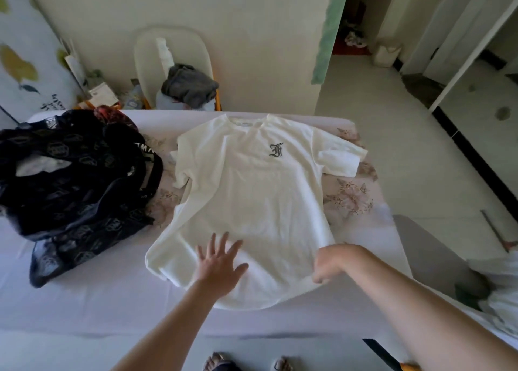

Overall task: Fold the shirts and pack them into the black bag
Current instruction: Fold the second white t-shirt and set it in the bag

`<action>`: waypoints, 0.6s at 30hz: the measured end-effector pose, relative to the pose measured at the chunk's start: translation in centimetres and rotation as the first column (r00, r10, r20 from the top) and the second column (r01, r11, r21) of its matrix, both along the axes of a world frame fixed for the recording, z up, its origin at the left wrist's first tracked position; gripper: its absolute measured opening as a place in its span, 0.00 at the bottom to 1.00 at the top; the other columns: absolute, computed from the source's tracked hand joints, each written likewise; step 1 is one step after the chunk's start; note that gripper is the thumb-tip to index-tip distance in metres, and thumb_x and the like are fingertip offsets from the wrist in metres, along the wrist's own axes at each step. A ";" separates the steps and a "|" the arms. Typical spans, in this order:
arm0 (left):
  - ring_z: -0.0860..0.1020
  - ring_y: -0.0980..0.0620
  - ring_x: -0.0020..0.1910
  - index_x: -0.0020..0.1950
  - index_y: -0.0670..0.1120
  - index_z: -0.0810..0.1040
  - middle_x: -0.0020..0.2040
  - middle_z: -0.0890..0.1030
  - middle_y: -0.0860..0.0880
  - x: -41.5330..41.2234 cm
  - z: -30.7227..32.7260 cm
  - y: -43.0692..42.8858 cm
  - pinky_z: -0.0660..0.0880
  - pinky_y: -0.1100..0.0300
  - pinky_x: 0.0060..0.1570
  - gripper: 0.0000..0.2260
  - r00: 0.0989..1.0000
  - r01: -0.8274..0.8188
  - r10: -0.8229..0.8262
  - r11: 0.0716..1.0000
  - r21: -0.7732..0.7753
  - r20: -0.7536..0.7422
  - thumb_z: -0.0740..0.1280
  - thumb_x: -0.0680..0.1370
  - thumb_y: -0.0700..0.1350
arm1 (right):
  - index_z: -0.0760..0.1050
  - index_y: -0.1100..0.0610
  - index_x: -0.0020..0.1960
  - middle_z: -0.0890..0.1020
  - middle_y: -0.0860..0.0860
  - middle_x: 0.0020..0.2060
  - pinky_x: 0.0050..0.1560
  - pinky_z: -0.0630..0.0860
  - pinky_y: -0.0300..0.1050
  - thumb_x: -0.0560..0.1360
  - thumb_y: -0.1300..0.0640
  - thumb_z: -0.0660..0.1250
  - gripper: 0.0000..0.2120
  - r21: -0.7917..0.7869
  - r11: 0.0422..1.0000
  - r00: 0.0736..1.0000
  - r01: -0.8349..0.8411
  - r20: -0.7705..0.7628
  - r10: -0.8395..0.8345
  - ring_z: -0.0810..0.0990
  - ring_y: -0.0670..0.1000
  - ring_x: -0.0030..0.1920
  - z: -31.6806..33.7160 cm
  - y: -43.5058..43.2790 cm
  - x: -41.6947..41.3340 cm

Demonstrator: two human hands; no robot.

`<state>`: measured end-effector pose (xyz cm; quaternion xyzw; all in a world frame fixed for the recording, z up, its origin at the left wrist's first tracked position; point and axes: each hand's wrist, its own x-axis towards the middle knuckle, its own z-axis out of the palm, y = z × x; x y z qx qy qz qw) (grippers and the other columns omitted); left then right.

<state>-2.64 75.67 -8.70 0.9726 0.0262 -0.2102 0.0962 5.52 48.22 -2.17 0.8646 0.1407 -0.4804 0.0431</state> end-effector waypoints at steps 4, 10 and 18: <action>0.51 0.44 0.77 0.79 0.60 0.51 0.79 0.50 0.50 -1.2 -0.8 2.7 0.64 0.46 0.69 0.34 0.991 -0.103 0.110 0.990 0.094 -0.072 0.58 0.76 0.67 | 0.66 0.54 0.26 0.75 0.57 0.29 0.34 0.65 0.45 0.70 0.50 0.59 0.16 0.219 0.975 0.978 0.044 0.189 -0.086 0.69 0.54 0.30 -1.0 1.6 -0.2; 0.71 0.47 0.63 0.63 0.54 0.74 0.61 0.74 0.50 0.0 1.5 5.0 0.73 0.52 0.57 0.14 0.991 -0.120 0.122 0.992 -0.030 0.046 0.63 0.78 0.54 | 0.79 0.49 0.55 0.77 0.49 0.57 0.57 0.74 0.47 0.76 0.51 0.61 0.12 0.389 0.920 0.987 -0.054 0.160 -0.009 0.77 0.53 0.58 -2.8 8.2 -0.4; 0.76 0.43 0.57 0.66 0.46 0.73 0.61 0.78 0.43 2.2 1.4 13.5 0.74 0.51 0.58 0.18 0.811 -0.567 0.577 0.816 -0.116 0.094 0.65 0.76 0.42 | 0.67 0.44 0.74 0.58 0.52 0.79 0.74 0.61 0.48 0.75 0.51 0.64 0.27 0.392 0.889 0.946 -0.236 0.302 0.118 0.60 0.54 0.77 -3.8 17.4 0.9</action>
